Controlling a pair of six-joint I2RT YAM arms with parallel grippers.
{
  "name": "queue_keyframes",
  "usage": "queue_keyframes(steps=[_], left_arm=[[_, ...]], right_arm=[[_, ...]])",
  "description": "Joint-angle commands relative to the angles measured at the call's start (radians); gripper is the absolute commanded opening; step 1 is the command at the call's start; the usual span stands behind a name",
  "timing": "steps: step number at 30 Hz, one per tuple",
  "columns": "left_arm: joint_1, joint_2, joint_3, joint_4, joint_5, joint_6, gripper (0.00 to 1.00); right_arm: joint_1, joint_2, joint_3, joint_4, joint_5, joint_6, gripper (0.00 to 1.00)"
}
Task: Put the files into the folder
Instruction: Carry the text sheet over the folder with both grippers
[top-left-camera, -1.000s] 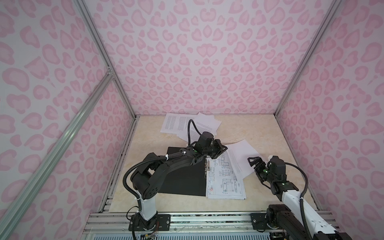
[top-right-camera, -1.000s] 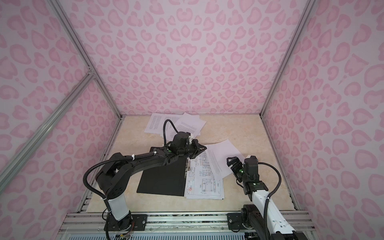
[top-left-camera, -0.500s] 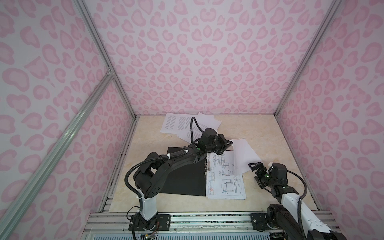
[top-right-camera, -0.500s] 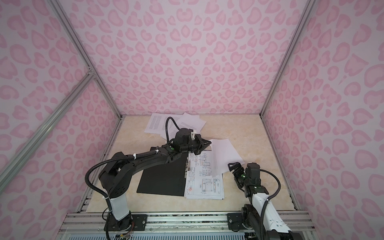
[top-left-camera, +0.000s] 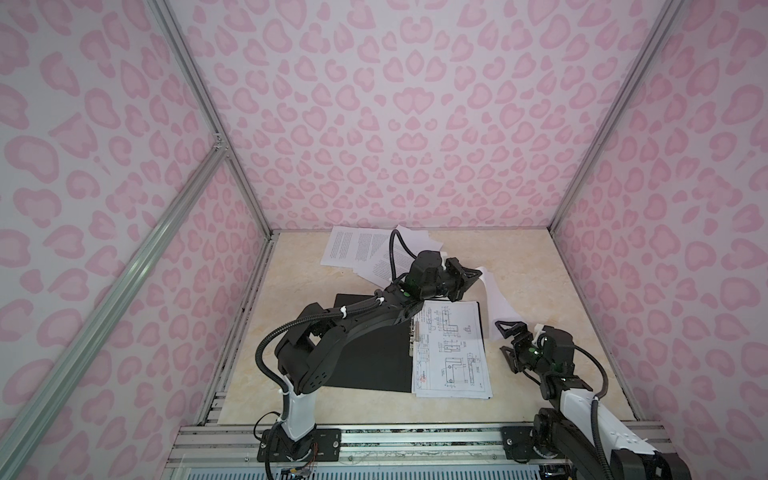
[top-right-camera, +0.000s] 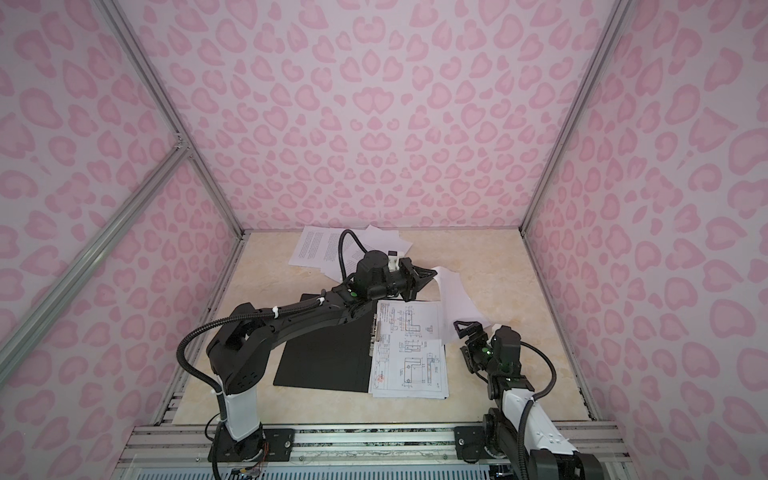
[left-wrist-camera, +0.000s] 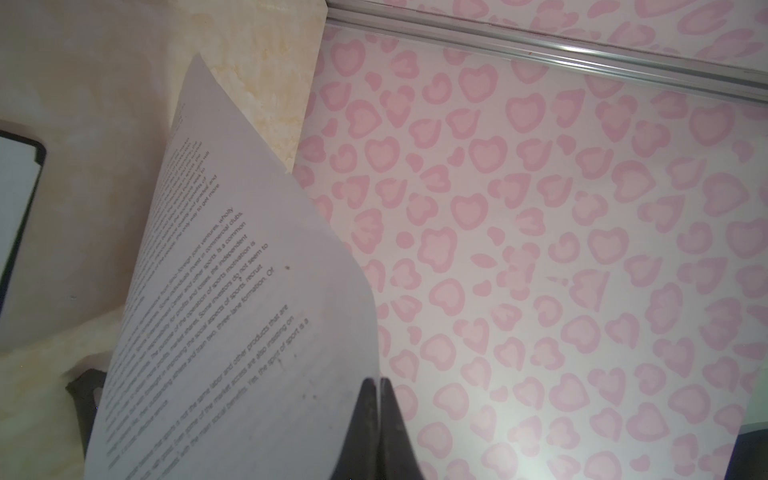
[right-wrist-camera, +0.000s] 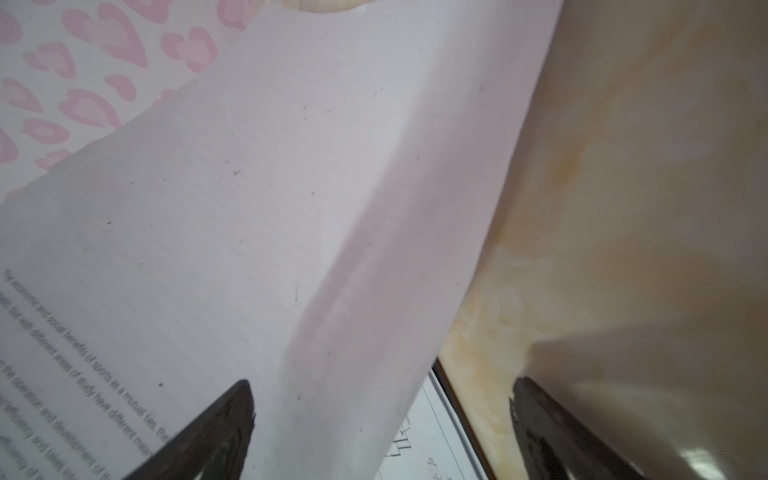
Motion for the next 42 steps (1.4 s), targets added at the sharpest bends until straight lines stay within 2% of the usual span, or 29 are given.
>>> queue_keyframes(steps=[1,5,8,17,23,24,25,28,30,36,38,42], left_arm=[[-0.009,0.011,0.007,0.067,-0.009,-0.05,0.03],[-0.012,-0.011,-0.026,0.088,-0.024,-0.061,0.03],[-0.012,-0.028,-0.064,0.094,-0.034,-0.062,0.03],[-0.012,-0.058,-0.109,0.095,-0.065,-0.055,0.03],[-0.002,-0.084,-0.144,0.104,-0.079,-0.03,0.03],[0.005,-0.092,-0.14,0.093,-0.072,-0.005,0.07],[0.013,-0.099,-0.134,0.074,-0.061,0.028,0.17],[0.042,-0.158,-0.145,-0.003,-0.059,0.159,0.55],[0.06,-0.219,-0.167,-0.058,-0.077,0.285,0.99],[0.126,-0.388,-0.176,-0.238,-0.054,0.613,0.98],[0.159,-0.456,-0.154,-0.365,-0.059,0.757,0.98],[0.224,-0.552,-0.121,-0.57,0.006,0.955,0.98]], right_arm=[[-0.008,0.007,-0.015,0.13,-0.009,0.071,0.97],[-0.031,0.025,-0.03,0.232,-0.007,0.113,0.94],[-0.041,0.027,-0.027,0.266,0.005,0.132,0.88],[-0.067,-0.05,-0.03,0.163,0.042,0.121,0.37],[-0.072,-0.077,0.012,0.073,0.039,0.059,0.0],[-0.072,-0.088,0.036,0.025,0.037,0.029,0.0],[-0.072,-0.099,0.059,-0.011,0.036,0.004,0.0],[-0.069,-0.128,0.152,-0.134,0.014,-0.097,0.0],[-0.068,-0.132,0.213,-0.205,-0.012,-0.161,0.0],[-0.032,-0.078,0.383,-0.305,-0.112,-0.304,0.0],[0.01,-0.053,0.444,-0.307,-0.129,-0.331,0.0],[0.127,0.029,0.56,-0.325,-0.147,-0.352,0.0]])
